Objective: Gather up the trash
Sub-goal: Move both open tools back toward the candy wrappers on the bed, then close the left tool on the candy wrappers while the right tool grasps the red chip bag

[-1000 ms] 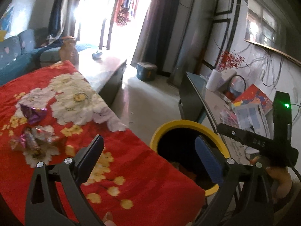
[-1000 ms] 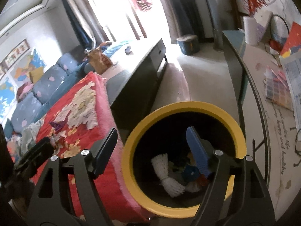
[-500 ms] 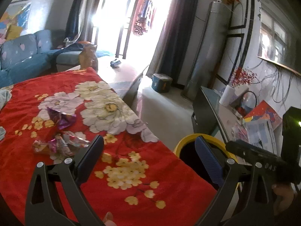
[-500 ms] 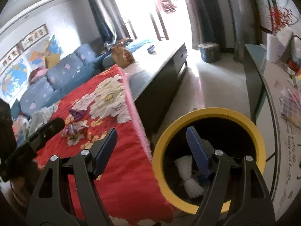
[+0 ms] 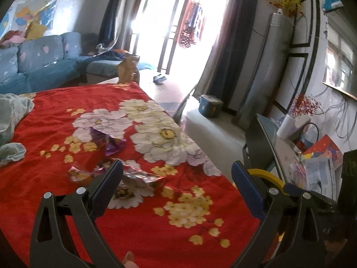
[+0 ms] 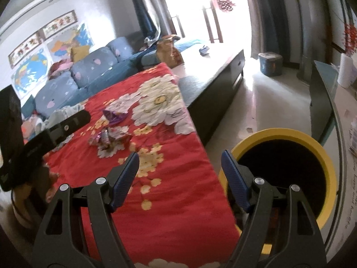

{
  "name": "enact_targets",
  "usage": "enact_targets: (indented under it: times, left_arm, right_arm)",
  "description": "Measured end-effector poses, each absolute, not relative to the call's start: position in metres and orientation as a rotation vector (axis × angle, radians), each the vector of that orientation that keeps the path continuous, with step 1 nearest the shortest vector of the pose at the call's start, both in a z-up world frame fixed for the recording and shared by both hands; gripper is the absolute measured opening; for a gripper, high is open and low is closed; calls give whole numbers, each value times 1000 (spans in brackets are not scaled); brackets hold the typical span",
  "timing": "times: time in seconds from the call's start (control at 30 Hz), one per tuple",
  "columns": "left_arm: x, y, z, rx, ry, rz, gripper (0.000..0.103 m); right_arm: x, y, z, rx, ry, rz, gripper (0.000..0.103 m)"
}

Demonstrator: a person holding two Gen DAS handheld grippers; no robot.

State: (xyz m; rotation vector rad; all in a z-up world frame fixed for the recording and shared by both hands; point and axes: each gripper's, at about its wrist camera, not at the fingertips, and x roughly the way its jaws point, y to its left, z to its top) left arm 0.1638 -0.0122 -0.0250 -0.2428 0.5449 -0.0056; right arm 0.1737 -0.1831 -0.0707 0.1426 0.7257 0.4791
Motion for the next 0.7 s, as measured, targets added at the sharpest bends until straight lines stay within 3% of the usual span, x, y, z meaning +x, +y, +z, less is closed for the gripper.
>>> enact_targets:
  times: [0.7]
  left_arm:
    - [160,74,-34,-338,537,147,95]
  right_arm:
    - [170,-82,-79,35,770,653,66]
